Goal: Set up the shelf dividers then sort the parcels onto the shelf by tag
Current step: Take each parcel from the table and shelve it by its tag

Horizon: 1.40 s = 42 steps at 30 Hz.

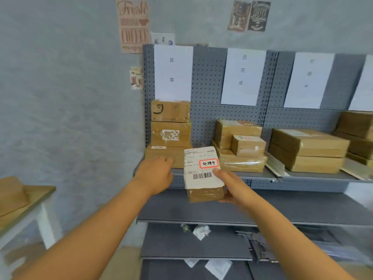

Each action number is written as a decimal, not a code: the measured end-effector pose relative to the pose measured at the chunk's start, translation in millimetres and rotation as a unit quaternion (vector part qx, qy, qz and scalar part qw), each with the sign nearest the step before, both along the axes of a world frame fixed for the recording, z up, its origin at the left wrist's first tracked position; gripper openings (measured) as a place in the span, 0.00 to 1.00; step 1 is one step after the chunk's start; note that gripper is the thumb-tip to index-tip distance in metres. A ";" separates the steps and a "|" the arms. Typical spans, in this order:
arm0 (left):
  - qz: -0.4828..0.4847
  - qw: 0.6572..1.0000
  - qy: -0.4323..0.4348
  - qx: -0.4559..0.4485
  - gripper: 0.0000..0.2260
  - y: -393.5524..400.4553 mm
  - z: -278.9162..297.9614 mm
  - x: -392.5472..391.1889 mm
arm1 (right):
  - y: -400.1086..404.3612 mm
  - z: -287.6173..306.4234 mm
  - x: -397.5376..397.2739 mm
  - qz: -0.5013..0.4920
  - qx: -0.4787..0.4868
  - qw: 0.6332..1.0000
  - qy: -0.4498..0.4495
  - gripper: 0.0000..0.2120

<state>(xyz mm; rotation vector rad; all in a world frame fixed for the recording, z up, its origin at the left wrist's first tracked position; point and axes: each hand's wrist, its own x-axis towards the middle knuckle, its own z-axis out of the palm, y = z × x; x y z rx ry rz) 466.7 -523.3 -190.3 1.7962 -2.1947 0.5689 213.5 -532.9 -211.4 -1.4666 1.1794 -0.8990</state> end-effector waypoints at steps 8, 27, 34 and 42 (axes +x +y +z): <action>-0.069 0.997 -0.027 0.024 0.13 -27.9 -10.9 -148.7 | 15.4 -20.6 -160.4 -0.084 0.017 0.996 -0.021 0.26; -0.222 0.974 -0.037 0.004 0.14 -154.1 -9.7 -330.7 | -25.8 -21.4 -322.4 -0.248 0.034 0.967 -0.054 0.23; -0.253 0.967 -0.040 0.002 0.09 -188.3 -9.5 -386.7 | -56.2 -18.3 -369.2 -0.261 0.024 0.963 -0.061 0.23; -0.217 0.975 -0.042 -0.009 0.12 -222.1 -18.0 -453.7 | -97.3 -26.6 -444.1 -0.223 0.028 0.973 -0.045 0.24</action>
